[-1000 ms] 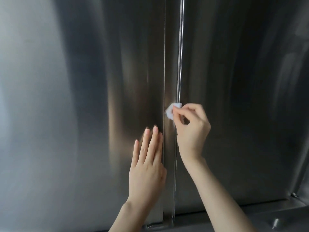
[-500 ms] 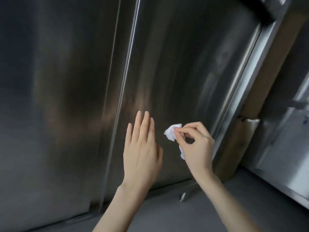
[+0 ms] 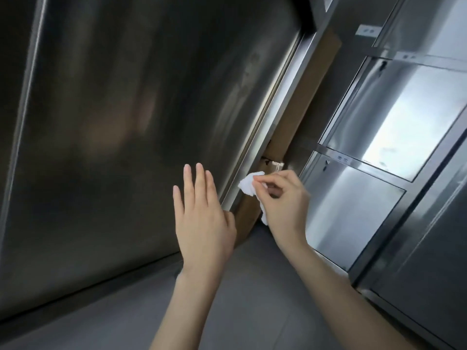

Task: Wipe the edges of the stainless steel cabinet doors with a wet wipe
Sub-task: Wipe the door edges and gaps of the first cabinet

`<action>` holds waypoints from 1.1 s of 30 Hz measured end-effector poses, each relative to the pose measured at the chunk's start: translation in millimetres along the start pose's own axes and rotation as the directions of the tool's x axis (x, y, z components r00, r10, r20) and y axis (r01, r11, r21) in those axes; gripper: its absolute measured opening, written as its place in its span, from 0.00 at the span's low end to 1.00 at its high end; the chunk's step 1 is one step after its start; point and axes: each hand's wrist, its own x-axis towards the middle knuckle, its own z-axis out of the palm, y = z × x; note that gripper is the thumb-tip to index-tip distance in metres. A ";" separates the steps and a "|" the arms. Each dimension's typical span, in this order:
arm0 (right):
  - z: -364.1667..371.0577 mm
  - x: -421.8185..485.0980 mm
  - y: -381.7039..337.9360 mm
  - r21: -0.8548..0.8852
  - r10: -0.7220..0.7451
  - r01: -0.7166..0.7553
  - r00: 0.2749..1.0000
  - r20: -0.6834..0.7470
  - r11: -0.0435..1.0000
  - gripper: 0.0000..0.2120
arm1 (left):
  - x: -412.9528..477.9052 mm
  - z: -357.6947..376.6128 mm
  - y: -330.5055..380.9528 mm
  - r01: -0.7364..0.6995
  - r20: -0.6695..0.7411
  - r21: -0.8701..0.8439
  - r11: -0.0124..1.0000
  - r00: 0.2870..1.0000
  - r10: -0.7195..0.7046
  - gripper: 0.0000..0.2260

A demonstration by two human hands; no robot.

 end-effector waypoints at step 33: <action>160.4 139.9 215.0 0.597 0.104 0.182 0.905 -0.412 0.781 0.04 | 195.5 153.6 -16.3 -0.031 -0.223 0.879 0.476 0.854 0.470 0.27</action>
